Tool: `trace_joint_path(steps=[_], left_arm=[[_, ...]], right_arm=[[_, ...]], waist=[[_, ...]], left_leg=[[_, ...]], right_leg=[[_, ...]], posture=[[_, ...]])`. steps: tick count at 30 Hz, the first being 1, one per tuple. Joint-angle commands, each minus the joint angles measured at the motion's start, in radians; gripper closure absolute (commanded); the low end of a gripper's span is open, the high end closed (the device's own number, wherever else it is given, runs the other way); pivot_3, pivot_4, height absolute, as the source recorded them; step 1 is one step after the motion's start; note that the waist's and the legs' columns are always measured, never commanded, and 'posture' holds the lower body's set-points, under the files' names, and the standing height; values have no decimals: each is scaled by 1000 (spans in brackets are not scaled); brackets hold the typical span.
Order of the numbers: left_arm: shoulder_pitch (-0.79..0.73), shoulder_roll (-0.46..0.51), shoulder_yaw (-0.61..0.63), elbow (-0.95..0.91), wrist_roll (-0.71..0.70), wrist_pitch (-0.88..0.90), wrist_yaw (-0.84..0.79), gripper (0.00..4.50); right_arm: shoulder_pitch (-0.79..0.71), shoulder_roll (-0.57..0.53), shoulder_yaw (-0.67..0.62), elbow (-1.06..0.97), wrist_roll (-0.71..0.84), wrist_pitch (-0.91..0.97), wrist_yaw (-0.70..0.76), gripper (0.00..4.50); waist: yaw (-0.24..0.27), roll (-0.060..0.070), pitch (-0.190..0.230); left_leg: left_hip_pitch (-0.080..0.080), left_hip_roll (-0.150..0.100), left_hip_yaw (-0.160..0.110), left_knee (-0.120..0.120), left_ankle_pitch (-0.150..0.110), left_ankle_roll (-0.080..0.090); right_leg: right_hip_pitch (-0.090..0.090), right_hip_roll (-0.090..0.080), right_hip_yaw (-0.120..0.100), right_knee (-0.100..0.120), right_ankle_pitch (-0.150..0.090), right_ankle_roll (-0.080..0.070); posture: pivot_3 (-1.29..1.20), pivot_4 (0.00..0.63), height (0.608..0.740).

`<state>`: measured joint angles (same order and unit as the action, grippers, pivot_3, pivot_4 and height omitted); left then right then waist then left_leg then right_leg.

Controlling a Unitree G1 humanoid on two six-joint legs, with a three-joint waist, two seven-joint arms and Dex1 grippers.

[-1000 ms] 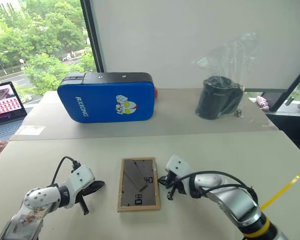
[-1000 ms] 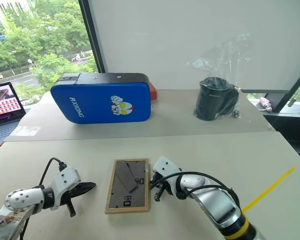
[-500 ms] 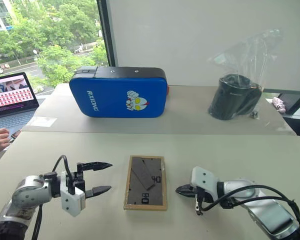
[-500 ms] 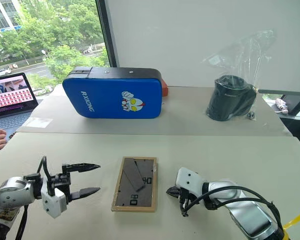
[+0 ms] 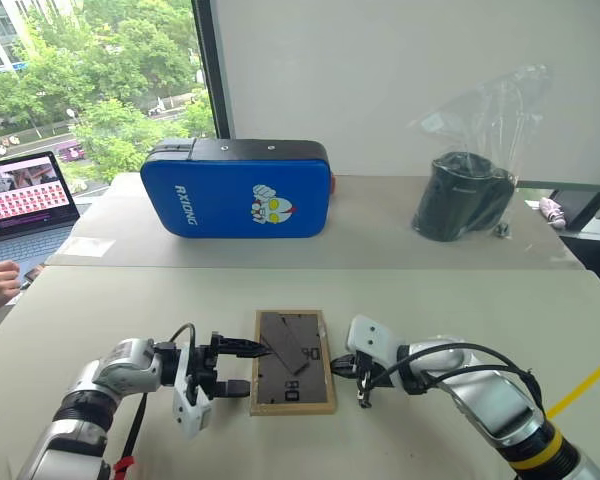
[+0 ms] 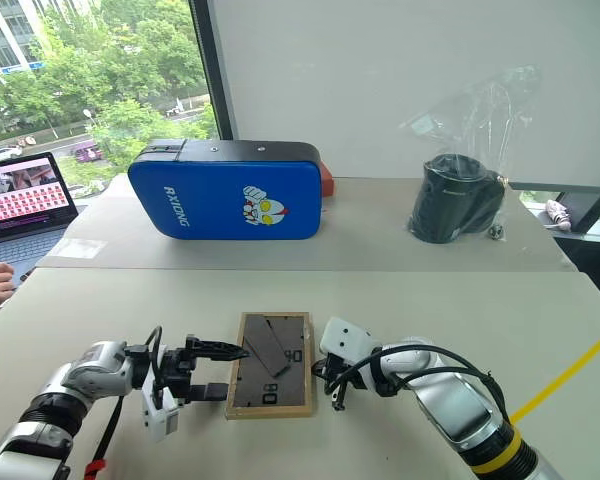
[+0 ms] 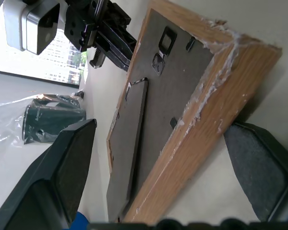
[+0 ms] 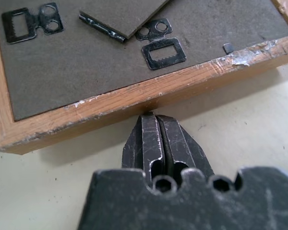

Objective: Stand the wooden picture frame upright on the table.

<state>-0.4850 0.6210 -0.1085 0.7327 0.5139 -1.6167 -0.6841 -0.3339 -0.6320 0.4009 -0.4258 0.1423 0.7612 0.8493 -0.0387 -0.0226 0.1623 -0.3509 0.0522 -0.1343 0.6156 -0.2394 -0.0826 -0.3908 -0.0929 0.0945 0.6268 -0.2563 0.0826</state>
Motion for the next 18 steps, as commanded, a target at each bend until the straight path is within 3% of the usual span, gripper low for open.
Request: trace_joint_path(steps=[1,2,3,4,10,15,18], left_arm=[[-2,16,-59,10,84,2,70,23],[-4,24,-63,9,103,2,89,23],[-6,29,-66,9,120,2,110,566],[-9,32,-68,11,135,2,129,711],[-16,50,-80,10,217,2,228,2911],[-3,60,-75,-16,273,10,299,3235],[11,67,-70,-35,291,15,340,3235]], right_arm=[[16,-10,8,-16,-2,47,-15,4500],[18,-13,4,-16,-3,55,-20,4500],[20,-14,0,-17,0,60,-22,4500],[22,-12,-4,-19,5,65,-23,4500],[39,-13,-7,-45,19,88,-33,4500],[27,-47,-59,-38,24,91,-37,4500],[-30,-105,-198,5,60,83,-20,4500]], waist=[[-1,0,0],[0,0,0],[-1,0,0],[-1,0,0],[2,0,0],[3,0,0],[6,0,0]], left_leg=[[0,0,0,0,0,0],[0,0,0,0,0,0],[0,0,0,0,0,0],[0,0,0,0,0,0],[-1,0,0,0,0,0],[-1,0,0,0,0,0],[-1,0,0,0,0,-1]], right_leg=[[0,0,0,0,0,0],[0,0,0,0,0,0],[0,0,0,0,0,0],[0,0,0,0,0,0],[-1,0,0,-1,0,1],[-1,0,0,-1,-1,1],[-1,-1,0,-1,-1,1]], posture=[[0,150,740],[0,150,740],[0,150,740],[0,150,740],[0,150,740],[0,150,740],[0,150,740]])
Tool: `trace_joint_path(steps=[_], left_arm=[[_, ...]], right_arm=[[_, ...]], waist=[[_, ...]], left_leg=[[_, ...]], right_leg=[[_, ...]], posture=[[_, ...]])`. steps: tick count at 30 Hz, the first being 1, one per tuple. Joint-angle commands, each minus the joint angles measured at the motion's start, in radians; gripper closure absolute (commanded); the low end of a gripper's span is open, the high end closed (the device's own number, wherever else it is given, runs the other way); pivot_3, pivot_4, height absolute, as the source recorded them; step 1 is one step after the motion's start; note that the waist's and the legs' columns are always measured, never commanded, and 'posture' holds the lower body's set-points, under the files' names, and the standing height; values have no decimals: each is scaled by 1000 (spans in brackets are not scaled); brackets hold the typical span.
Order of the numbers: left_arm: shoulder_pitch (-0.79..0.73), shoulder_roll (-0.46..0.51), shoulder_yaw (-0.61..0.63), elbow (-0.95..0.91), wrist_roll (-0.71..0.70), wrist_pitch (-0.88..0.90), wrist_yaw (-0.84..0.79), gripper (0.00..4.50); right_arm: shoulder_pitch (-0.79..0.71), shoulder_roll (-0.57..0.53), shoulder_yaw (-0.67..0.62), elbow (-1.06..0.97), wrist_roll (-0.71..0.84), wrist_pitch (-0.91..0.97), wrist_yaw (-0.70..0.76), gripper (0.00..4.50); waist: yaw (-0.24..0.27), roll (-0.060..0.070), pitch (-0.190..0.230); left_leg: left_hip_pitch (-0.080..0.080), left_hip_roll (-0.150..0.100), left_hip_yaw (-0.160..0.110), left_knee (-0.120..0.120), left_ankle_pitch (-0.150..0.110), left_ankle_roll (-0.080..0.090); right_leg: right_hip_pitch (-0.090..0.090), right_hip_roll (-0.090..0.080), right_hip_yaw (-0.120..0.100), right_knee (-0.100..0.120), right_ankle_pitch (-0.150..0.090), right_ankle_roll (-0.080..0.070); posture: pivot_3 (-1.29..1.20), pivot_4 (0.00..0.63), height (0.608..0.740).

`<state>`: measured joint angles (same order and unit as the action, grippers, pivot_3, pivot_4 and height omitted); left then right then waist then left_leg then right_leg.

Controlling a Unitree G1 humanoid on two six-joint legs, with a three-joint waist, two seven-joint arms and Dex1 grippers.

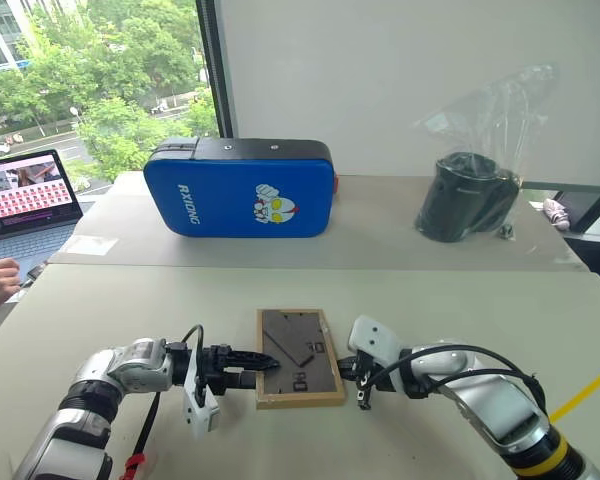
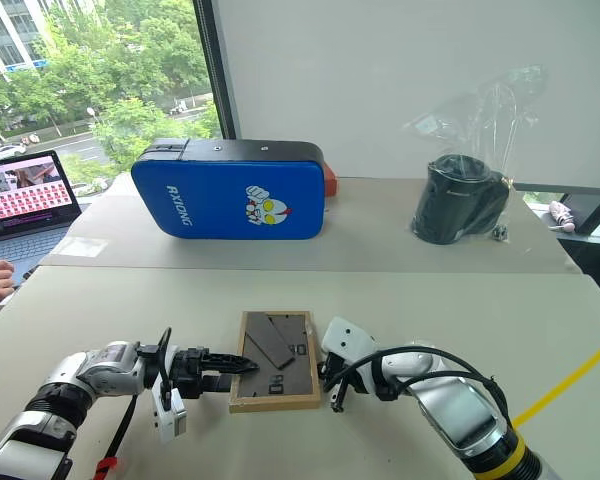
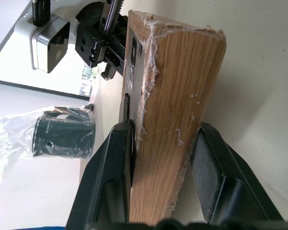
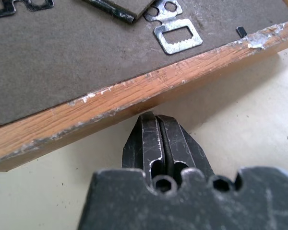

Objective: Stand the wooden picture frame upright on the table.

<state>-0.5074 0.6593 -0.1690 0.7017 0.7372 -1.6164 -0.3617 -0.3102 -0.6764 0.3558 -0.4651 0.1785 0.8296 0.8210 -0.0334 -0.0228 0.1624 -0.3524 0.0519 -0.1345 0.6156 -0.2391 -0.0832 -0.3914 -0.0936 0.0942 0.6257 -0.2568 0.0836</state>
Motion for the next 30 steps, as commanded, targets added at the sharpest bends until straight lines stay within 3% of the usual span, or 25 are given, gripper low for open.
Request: trace_joint_path(steps=[1,5,8,12,16,17,19,24,27,30], left_arm=[[38,31,-6,-12,78,19,33,3235],[48,35,-5,-36,127,39,87,3235],[55,34,-9,-55,156,45,129,3236],[59,36,-25,-76,183,63,179,3236],[60,41,-38,-96,208,76,224,3236],[60,43,-42,-100,215,81,234,3236],[63,46,-47,-109,226,86,257,3236],[74,60,-65,-133,246,104,308,3236],[78,67,-75,-144,253,113,331,3236],[81,74,-88,-155,255,128,349,3236]], right_arm=[[-92,-72,-206,66,51,18,19,4500],[-246,-7,-286,149,168,46,48,4500],[-340,96,-264,208,232,130,43,3752],[-431,201,-205,285,337,248,104,2334],[-473,208,-138,375,357,291,163,1079],[-480,205,-122,400,353,288,175,589],[-489,212,-88,439,375,311,216,86],[-471,213,73,482,311,255,267,35],[-467,226,87,481,316,249,287,35],[-475,280,22,388,430,311,316,35]], waist=[[2,0,0],[-12,2,2],[-15,2,2],[-6,2,2],[-2,3,3],[-1,3,3],[-1,3,3],[-9,4,2],[-9,4,2],[-9,4,2]], left_leg=[[0,0,0,0,0,0],[0,0,0,-1,1,-2],[2,0,-1,-3,1,-2],[-2,0,-1,-1,1,-2],[-3,-1,-1,-2,1,-2],[-3,-1,-1,-2,1,-2],[-3,-1,-1,-2,1,-2],[-5,-1,-1,-2,1,-2],[-4,-1,-1,-2,2,-2],[-4,-1,-1,-2,2,-3]], right_leg=[[0,0,0,0,0,0],[-2,0,0,1,1,0],[-1,1,0,2,0,-1],[-3,0,0,2,1,-2],[-5,-1,0,3,5,-9],[-5,-1,0,3,5,-8],[-5,-1,0,3,5,-8],[-9,-1,0,5,2,-4],[-9,0,0,6,1,-2],[-9,0,0,6,1,-2]], posture=[[0,150,740],[0,150,740],[0,150,740],[0,150,740],[0,150,740],[0,150,740],[0,150,740],[0,150,740],[0,150,740],[0,150,740]])
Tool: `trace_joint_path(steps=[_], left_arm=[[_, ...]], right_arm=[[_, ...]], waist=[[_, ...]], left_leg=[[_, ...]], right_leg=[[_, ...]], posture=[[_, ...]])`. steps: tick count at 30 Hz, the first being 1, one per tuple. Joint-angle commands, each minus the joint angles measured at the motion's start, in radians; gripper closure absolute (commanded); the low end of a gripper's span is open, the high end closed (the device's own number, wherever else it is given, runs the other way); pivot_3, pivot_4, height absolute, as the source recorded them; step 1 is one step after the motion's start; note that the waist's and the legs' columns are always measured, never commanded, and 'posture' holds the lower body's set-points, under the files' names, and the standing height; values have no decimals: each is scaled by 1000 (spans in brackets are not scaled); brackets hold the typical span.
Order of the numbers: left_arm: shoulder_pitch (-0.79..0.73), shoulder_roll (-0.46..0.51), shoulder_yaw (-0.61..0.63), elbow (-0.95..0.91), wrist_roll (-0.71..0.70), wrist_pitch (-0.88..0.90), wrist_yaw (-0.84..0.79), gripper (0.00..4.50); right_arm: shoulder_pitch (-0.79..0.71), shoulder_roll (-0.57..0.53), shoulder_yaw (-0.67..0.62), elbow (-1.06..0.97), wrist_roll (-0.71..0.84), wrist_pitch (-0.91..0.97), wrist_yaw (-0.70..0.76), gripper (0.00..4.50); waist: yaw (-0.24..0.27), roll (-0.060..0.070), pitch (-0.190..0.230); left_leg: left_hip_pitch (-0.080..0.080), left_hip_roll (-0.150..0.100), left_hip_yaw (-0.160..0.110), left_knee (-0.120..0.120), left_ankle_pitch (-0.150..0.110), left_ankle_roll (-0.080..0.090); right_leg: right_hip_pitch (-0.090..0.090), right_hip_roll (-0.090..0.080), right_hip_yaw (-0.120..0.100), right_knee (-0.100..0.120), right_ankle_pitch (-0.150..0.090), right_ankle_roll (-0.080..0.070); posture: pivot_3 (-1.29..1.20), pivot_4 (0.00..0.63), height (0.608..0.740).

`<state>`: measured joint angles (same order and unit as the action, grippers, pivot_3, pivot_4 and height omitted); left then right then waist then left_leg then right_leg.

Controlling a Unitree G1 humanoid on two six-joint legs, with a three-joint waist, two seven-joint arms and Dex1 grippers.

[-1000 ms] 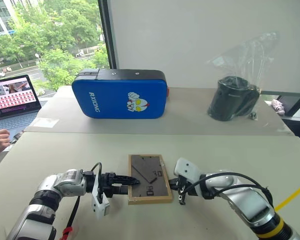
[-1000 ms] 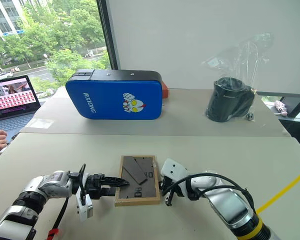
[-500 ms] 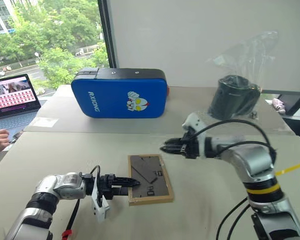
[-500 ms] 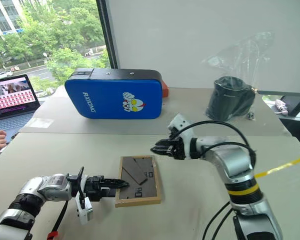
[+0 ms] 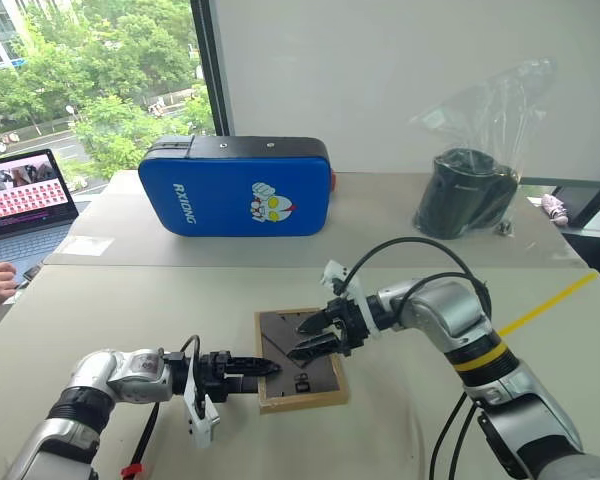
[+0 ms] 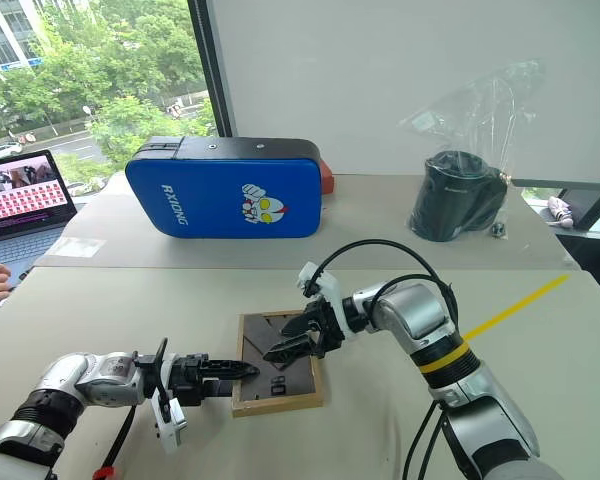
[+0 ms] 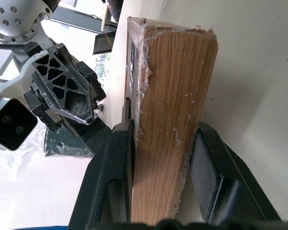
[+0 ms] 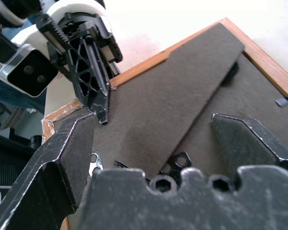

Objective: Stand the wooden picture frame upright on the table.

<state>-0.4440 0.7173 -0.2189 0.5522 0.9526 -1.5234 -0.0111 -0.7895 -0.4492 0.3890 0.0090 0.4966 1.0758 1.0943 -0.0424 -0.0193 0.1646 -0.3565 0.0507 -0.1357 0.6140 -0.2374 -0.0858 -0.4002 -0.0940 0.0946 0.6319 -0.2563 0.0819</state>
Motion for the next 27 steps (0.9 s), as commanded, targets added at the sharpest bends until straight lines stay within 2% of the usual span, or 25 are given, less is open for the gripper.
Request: trace_joint_path(steps=[1,6,11,17,22,24,26,27], left_arm=[[18,18,-42,-7,40,40,2,3236],[20,28,-62,-22,38,59,22,3236],[19,34,-83,-33,26,71,31,3236],[13,41,-105,-37,12,87,41,3236],[12,51,-116,-41,7,91,49,3236],[8,56,-119,-38,3,90,51,3236],[3,60,-124,-35,-6,89,51,3236],[0,61,-126,-35,-12,89,51,3236]], right_arm=[[0,65,-47,-113,154,88,47,35],[-12,73,-150,-139,212,133,6,35],[22,6,-171,-168,203,110,2,35],[79,-92,-129,-139,92,35,-49,35],[126,-201,-166,-111,36,-39,-55,35],[170,-277,-227,-119,6,-128,-48,35],[249,-335,-276,-156,-67,-330,-53,35],[311,-363,-272,-180,-149,-497,-70,35]], waist=[[0,0,0],[3,0,0],[1,0,0],[1,0,0],[-1,0,0],[0,0,0],[6,0,0],[6,0,0]], left_leg=[[0,0,0,0,0,0],[-7,0,-1,1,1,-1],[-14,0,-1,1,1,-1],[-14,0,-1,1,1,-1],[-13,0,-1,2,1,-2],[-12,0,-1,2,1,-2],[-13,-1,-1,2,1,-2],[-13,-1,-1,2,1,-2]], right_leg=[[0,0,0,0,0,0],[-6,0,-1,0,5,-7],[-13,0,-1,1,5,-8],[-13,0,-1,1,5,-8],[-13,0,-1,1,5,-8],[-12,0,-1,2,5,-8],[-12,0,-1,1,5,-7],[-12,-1,-1,0,5,-7]], posture=[[0,150,740],[0,150,740],[0,150,740],[0,150,740],[0,150,740],[0,150,740],[0,150,740],[0,150,740]])
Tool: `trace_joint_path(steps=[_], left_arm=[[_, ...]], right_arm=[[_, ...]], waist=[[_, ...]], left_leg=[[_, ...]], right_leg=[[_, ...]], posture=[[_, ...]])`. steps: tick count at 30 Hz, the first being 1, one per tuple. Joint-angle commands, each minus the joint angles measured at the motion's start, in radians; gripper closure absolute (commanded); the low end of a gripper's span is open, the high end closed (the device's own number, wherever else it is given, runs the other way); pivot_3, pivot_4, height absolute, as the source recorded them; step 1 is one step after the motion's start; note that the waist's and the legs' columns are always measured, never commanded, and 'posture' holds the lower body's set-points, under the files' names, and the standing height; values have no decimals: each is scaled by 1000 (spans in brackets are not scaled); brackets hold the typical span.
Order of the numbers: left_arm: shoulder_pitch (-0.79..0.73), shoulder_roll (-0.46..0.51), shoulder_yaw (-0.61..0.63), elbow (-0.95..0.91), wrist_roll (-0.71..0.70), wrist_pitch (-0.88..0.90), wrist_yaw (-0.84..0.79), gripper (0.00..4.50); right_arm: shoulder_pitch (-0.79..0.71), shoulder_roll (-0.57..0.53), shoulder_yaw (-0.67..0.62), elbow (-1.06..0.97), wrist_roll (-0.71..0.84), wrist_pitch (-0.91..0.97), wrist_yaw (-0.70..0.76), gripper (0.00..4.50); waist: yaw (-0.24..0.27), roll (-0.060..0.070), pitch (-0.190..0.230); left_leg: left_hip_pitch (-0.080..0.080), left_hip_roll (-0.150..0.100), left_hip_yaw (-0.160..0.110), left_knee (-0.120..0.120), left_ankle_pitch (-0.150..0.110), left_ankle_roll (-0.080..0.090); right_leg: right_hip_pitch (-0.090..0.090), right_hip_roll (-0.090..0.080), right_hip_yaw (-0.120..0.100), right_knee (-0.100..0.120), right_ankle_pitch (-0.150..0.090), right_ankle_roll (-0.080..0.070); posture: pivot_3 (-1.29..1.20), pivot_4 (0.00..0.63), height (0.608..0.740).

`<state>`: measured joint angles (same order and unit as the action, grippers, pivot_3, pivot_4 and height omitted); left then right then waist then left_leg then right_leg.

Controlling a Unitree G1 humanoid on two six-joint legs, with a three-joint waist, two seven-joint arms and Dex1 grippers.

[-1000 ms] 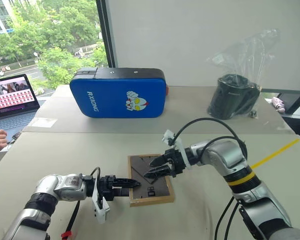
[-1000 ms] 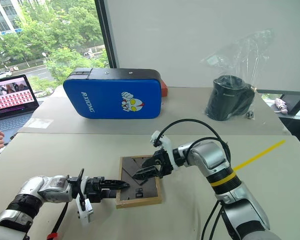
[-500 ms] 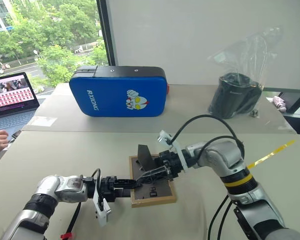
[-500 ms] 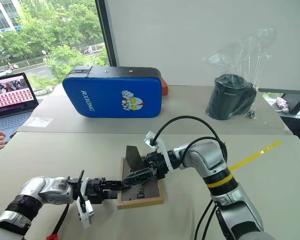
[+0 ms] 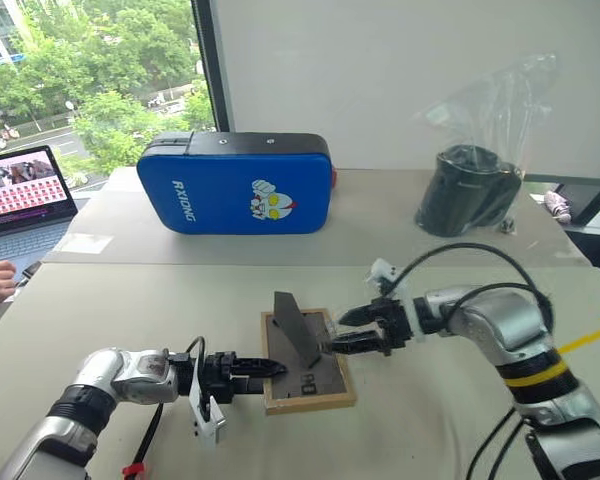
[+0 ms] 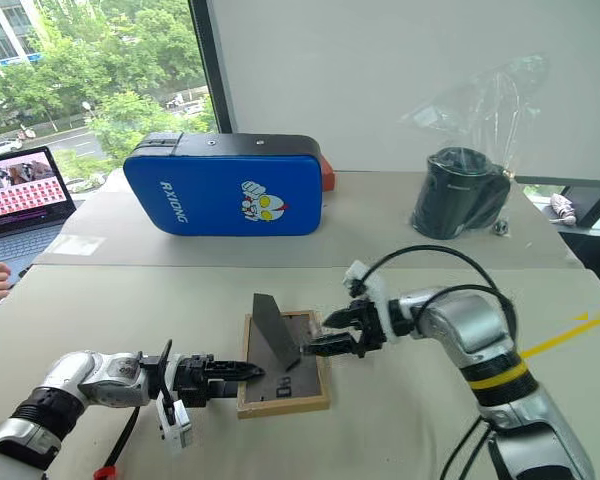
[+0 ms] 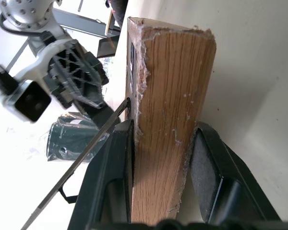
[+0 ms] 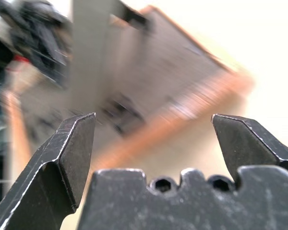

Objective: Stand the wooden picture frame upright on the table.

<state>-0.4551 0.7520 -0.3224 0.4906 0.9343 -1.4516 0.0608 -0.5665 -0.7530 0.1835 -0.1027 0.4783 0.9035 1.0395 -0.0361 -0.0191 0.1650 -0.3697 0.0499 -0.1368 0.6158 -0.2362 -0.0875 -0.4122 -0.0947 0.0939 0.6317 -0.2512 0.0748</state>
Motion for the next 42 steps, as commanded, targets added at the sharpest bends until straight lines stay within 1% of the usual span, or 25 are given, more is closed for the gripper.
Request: trace_joint_path(steps=[1,3,4,6,7,8,10,13,16,19,20,21,24,25,26,27,28,29,31,33,34,37,38,40,42], left_arm=[[9,28,-24,28,2,17,-20,3236],[1,29,-28,34,-19,14,-19,3236],[-3,27,-30,39,-36,14,-21,3236],[-17,23,-33,60,-85,17,-25,3236],[-26,21,-37,70,-114,13,-29,3236],[-37,19,-44,79,-157,10,-36,3236],[-52,19,-55,86,-218,7,-52,3236],[-66,19,-67,86,-277,15,-87,3236],[-74,20,-74,92,-326,23,-124,3236],[-69,21,-79,90,-354,23,-153,3236],[-66,21,-80,86,-365,25,-163,3236],[-62,20,-81,82,-375,26,-171,3236],[-55,17,-82,74,-404,33,-196,3236],[-55,16,-81,73,-411,35,-203,3236],[-53,15,-81,72,-422,37,-210,3236],[-52,14,-81,72,-430,38,-217,3236],[-51,13,-82,71,-440,38,-223,3236],[-50,14,-83,70,-449,38,-230,3236],[-45,13,-86,65,-479,48,-246,3236],[-40,8,-82,61,-508,83,-266,2351],[-38,6,-81,59,-520,102,-277,2053],[-11,13,-51,27,-611,185,-299,982],[1,18,-38,12,-640,206,-302,719],[40,26,4,-27,-691,264,-305,719],[105,24,67,-96,-750,376,-302,719]], right_arm=[[132,-75,-62,-82,-188,-441,-27,35],[247,-121,-8,-112,-363,-787,-50,35],[298,-127,12,-129,-428,-940,-67,35],[361,-112,42,-162,-537,-1152,-128,35],[381,-92,50,-178,-576,-1226,-161,35],[393,-67,56,-188,-642,-1316,-224,35],[401,-25,56,-189,-729,-1427,-308,35],[395,17,53,-183,-781,-1485,-366,35],[377,58,56,-190,-825,-1502,-411,35],[374,62,67,-176,-841,-1500,-411,35],[373,62,70,-171,-844,-1502,-410,563],[368,62,75,-167,-852,-1513,-412,700],[358,72,85,-167,-855,-1513,-409,1677],[358,71,90,-164,-856,-1514,-405,2122],[357,71,92,-158,-858,-1512,-404,2445],[357,71,93,-154,-859,-1511,-405,2650],[355,70,94,-150,-860,-1509,-404,3037],[354,69,95,-149,-862,-1507,-404,3189],[343,82,91,-154,-845,-1479,-403,3214],[325,94,84,-165,-821,-1444,-396,3222],[319,97,81,-169,-811,-1431,-392,3222],[285,101,46,-206,-707,-1301,-336,3222],[273,94,34,-217,-664,-1244,-307,3222],[237,71,-5,-240,-562,-1103,-245,3222],[146,24,-80,-259,-368,-838,-156,3222]], waist=[[0,0,0],[-4,0,0],[-7,0,0],[-10,0,0],[-12,0,0],[-14,0,0],[-13,0,0],[-8,-1,1],[-6,-1,1],[-6,-1,1],[-6,-1,1],[-6,-1,1],[-6,-1,1],[-7,-1,1],[-7,-1,1],[-8,-1,1],[-8,-1,1],[-9,-1,1],[-7,-1,1],[-7,-1,1],[-7,-1,1],[-8,-1,1],[-11,-1,1],[-11,-1,1],[-10,0,1]], left_leg=[[0,0,0,0,0,0],[0,0,0,0,0,0],[1,0,0,0,0,0],[1,0,1,0,0,0],[1,0,1,0,1,-1],[2,0,1,0,2,-3],[2,0,1,0,4,-7],[2,0,1,0,7,-12],[2,0,1,0,7,-12],[2,0,1,0,7,-12],[2,0,1,0,7,-12],[2,0,1,0,7,-12],[2,0,1,0,7,-11],[2,0,1,0,6,-11],[2,0,1,0,7,-11],[2,0,1,0,7,-11],[2,0,1,0,7,-11],[2,0,1,0,6,-11],[2,0,1,0,7,-11],[2,0,1,0,7,-11],[2,0,1,0,7,-11],[3,0,1,0,7,-11],[3,0,1,0,7,-11],[4,0,1,1,7,-11],[4,0,1,1,7,-11]], right_leg=[[0,0,0,0,0,0],[0,0,0,-1,-1,2],[0,0,0,0,-2,4],[0,0,1,0,-5,8],[1,0,1,0,-5,8],[1,0,1,0,-5,9],[1,0,2,0,-3,10],[3,0,2,-2,0,12],[4,0,2,-2,1,12],[4,0,2,-3,1,11],[4,0,2,-3,2,10],[4,0,2,-3,2,9],[4,0,2,-4,5,5],[4,0,2,-4,5,5],[4,0,2,-4,5,5],[4,0,2,-4,5,5],[4,0,2,-4,5,5],[4,0,2,-3,5,5],[4,0,2,-3,5,5],[5,0,2,-3,5,5],[5,0,2,-3,5,5],[6,0,2,-3,5,4],[6,0,2,-3,6,4],[6,1,2,-3,6,4],[6,0,2,-2,6,3]], posture=[[0,150,740],[0,150,740],[0,150,740],[0,150,740],[0,150,740],[0,150,740],[0,150,740],[0,150,740],[0,150,740],[0,150,740],[0,150,740],[0,150,740],[0,150,740],[0,150,740],[0,150,740],[0,150,740],[0,150,740],[0,150,740],[0,150,740],[0,150,740],[0,150,740],[0,150,740],[0,150,740],[0,150,740],[0,150,740]])
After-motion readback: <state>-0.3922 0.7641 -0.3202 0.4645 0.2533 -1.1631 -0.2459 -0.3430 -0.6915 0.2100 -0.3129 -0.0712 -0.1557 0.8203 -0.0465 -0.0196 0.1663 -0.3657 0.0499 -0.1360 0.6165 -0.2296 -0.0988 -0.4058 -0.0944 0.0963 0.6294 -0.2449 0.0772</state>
